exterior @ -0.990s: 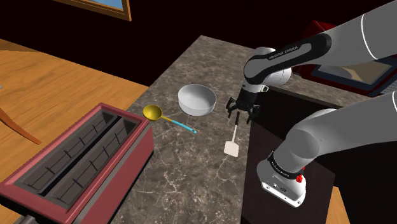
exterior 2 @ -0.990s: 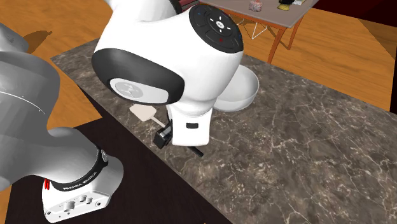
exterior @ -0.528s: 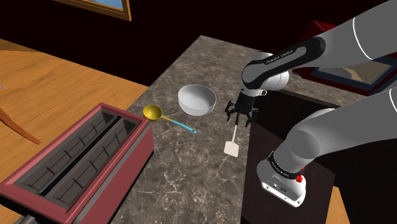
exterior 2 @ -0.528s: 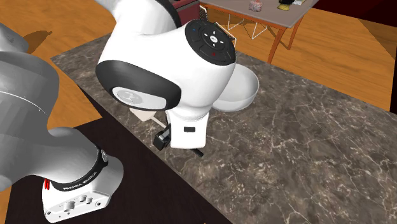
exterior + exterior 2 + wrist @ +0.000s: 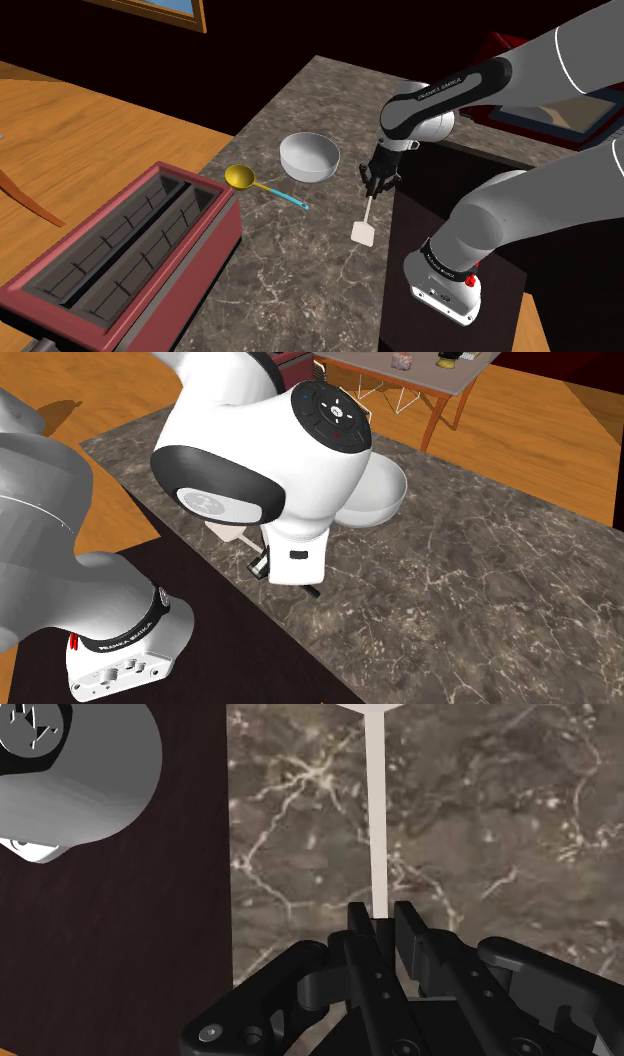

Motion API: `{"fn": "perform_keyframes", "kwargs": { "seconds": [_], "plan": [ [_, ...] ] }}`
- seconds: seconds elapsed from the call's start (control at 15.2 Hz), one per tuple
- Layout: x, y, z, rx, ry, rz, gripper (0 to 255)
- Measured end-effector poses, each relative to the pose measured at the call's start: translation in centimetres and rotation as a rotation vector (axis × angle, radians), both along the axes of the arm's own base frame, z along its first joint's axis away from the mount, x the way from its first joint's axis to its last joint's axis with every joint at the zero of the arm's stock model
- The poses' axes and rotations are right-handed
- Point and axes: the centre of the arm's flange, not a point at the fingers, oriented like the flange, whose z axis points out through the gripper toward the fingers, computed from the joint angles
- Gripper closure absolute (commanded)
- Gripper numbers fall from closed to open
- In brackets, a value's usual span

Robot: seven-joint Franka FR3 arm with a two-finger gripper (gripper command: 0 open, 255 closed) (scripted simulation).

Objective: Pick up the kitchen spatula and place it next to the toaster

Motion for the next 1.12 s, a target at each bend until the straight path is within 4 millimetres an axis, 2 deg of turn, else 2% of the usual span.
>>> {"fn": "perform_keyframes", "kwargs": {
  "seconds": [0.46,1.12],
  "plan": [
    [-0.1,0.0,0.5,0.001,0.003,0.0,255],
    [-0.1,0.1,5.6,0.001,0.004,0.0,255]
  ]
}}
